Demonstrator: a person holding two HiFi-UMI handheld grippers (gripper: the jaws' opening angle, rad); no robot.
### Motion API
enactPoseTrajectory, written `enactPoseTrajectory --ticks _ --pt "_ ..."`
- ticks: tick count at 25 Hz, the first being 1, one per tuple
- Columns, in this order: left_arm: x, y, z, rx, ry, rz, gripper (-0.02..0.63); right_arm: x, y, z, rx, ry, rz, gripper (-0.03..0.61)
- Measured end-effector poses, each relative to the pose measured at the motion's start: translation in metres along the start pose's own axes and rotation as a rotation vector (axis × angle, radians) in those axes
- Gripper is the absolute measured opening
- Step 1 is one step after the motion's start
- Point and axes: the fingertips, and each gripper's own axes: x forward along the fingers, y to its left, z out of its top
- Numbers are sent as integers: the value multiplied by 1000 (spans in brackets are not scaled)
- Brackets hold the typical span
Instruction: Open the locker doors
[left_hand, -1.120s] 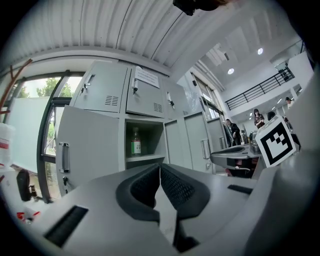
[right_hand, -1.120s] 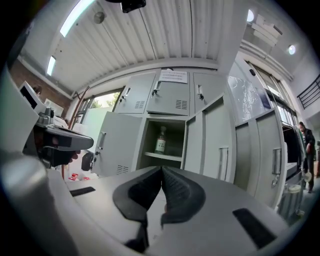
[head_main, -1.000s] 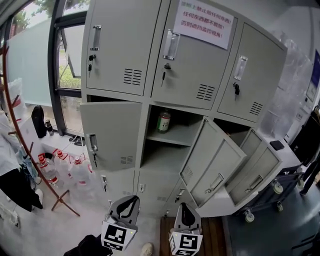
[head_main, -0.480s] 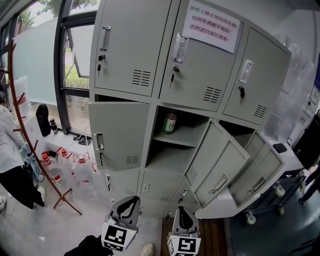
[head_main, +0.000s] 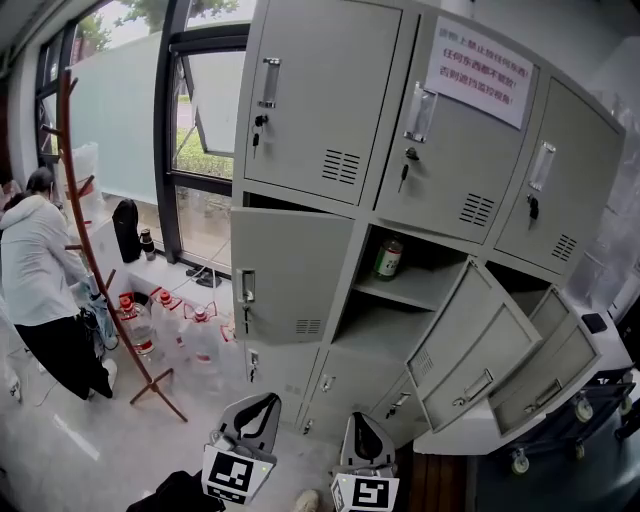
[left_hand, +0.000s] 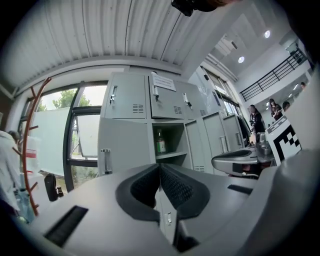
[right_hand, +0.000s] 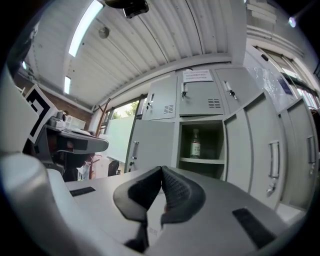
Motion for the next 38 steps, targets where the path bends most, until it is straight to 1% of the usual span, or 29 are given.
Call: enactPoseTrajectory --ticks 2,4,5,8,10,14,17,21,22,25,29,35,38 --pt "-7 19 -1 5 16 45 26 15 19 6 4 -17 48 15" --pt "-10 39 1 6 -13 99 26 32 35 12 -4 -26 102 15" --pt "-12 49 2 6 -13 124 26 41 43 13 -17 -21 132 15" --pt "-16 75 3 8 35 187 26 68 63 17 -49 -4 207 15" --pt "-18 91 4 9 43 237 26 86 75 21 -38 -7 248 15" --pt "-17 122 4 9 57 356 26 128 98 23 -18 -14 366 15" --pt "-10 146 5 12 33 438 26 161 112 23 -23 -18 440 15" --pt "-6 170 1 10 54 548 26 198 128 23 -17 -27 537 15" --pt "-4 174 1 13 48 571 26 207 131 22 -15 -27 556 16" --pt "3 188 -2 28 13 631 26 231 138 18 -6 -30 597 17" --pt "7 203 -11 35 35 695 26 258 145 14 20 -33 638 22" --pt "7 220 -22 41 73 750 26 289 160 8 49 -32 670 107" --pt "4 231 -28 32 84 771 26 299 172 4 46 -23 687 120"
